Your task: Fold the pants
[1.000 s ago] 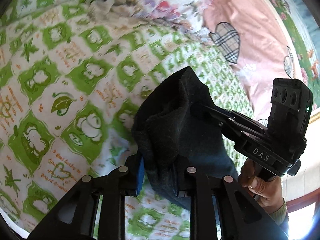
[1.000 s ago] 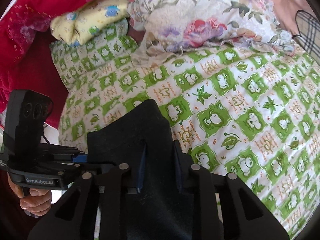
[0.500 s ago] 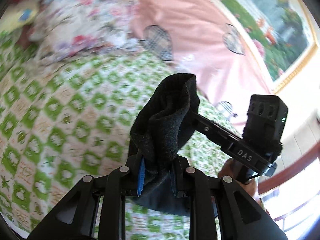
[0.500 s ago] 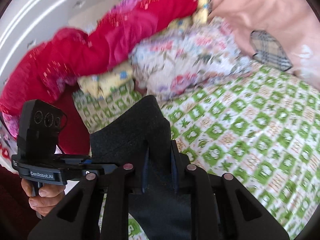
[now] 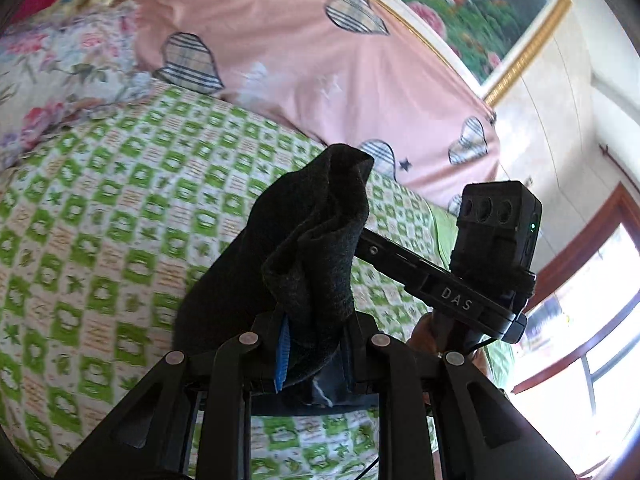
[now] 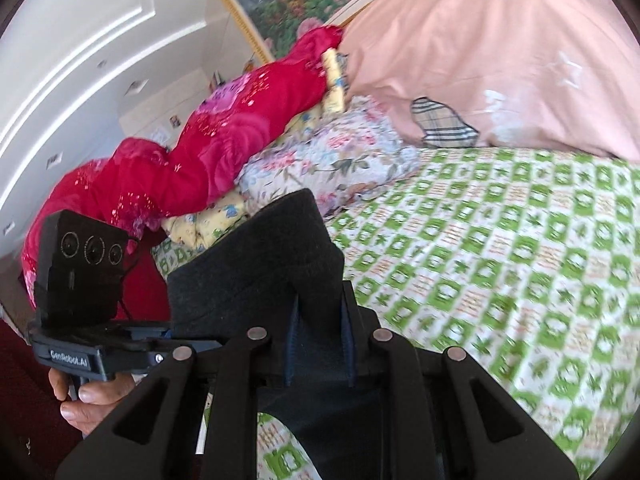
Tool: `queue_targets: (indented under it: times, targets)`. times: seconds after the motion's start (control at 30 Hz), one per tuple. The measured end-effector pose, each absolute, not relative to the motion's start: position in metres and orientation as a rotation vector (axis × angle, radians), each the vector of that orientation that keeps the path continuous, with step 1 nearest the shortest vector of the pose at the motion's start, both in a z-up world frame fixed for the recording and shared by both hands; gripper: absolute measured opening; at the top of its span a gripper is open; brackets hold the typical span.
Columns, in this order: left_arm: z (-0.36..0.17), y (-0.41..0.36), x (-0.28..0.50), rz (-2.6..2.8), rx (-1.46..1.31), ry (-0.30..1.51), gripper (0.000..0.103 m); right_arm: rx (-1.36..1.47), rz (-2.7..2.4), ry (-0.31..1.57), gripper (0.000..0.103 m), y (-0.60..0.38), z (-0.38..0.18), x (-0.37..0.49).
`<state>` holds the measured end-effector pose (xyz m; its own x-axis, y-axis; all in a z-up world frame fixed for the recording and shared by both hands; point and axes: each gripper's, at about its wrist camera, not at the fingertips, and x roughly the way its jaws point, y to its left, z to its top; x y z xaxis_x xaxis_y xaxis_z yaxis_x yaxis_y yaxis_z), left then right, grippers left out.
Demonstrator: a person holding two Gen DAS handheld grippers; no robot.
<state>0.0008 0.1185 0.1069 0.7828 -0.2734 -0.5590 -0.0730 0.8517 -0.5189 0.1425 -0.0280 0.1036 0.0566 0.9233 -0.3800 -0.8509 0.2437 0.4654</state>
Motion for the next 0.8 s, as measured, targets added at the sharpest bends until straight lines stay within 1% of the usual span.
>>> queue_targets:
  times: [0.5,0.8]
  targets:
    - [0.088,0.038,0.027,-0.208,-0.438,0.773,0.02,0.301,1.258,0.683,0.02,-0.113,0.065,0.149]
    - [0.074,-0.002,0.04,-0.248,-0.381,0.82,0.02,0.358,1.201,0.697,0.02,-0.154,0.045,0.153]
